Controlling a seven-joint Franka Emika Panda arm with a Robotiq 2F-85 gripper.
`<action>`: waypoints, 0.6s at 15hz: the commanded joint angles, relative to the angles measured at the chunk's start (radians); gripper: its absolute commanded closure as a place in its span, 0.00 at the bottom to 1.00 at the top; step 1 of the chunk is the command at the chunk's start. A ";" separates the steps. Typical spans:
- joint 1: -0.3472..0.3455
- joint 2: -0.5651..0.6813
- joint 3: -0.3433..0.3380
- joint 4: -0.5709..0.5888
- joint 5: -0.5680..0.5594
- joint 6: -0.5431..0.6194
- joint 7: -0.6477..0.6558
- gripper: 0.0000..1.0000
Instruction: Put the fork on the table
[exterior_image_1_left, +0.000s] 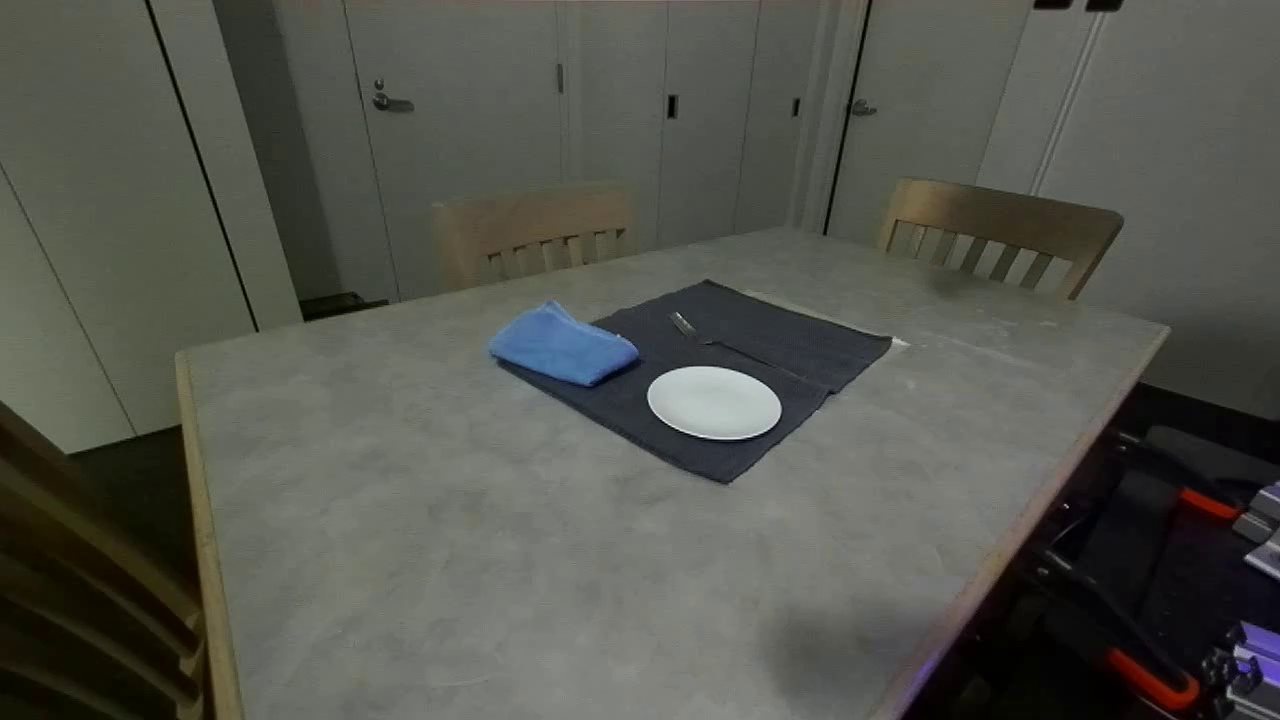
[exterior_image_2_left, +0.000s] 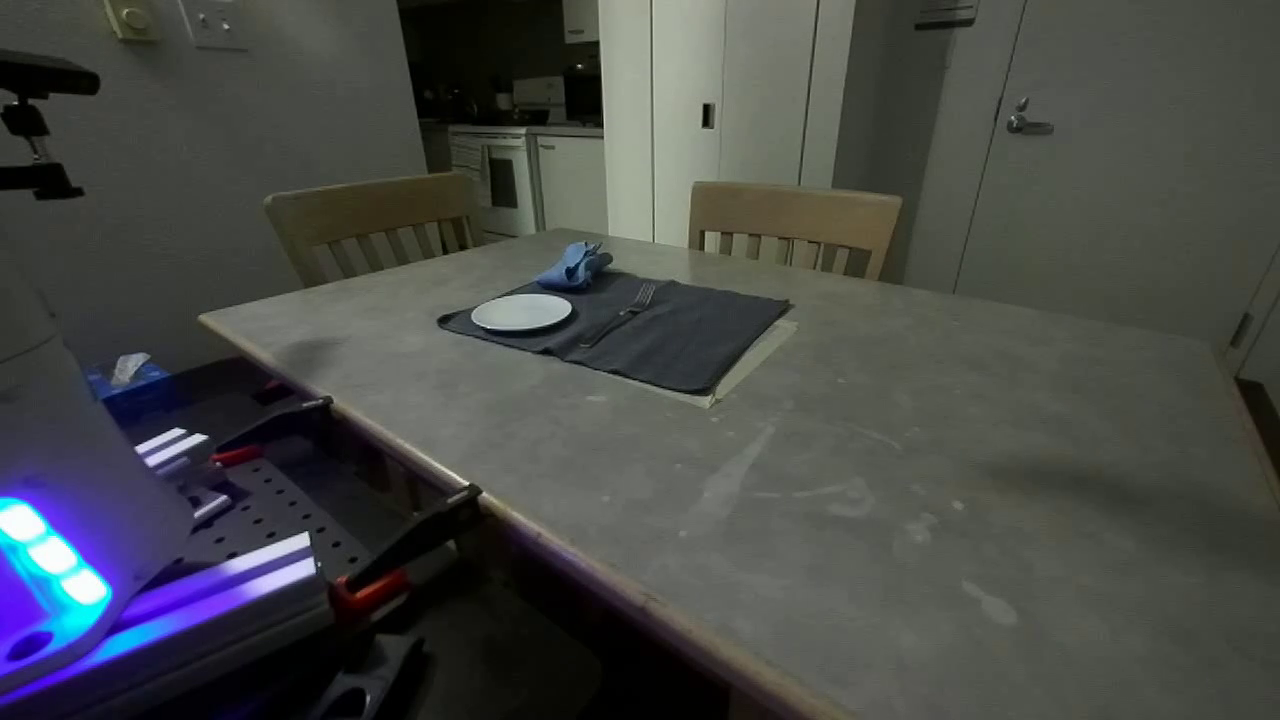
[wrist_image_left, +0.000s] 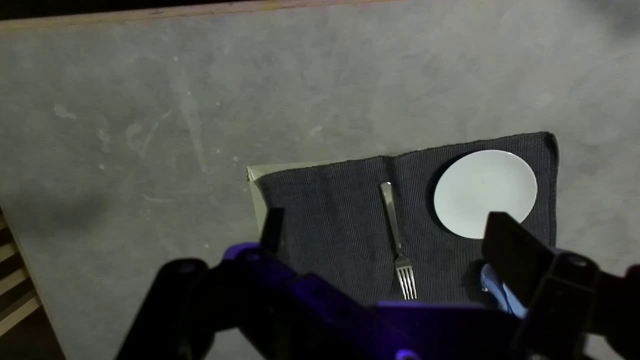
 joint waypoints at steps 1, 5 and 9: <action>0.006 0.043 -0.003 0.015 -0.014 0.016 -0.029 0.00; 0.008 0.080 -0.004 0.019 -0.017 0.037 -0.047 0.00; 0.011 0.130 -0.003 0.026 -0.017 0.066 -0.062 0.00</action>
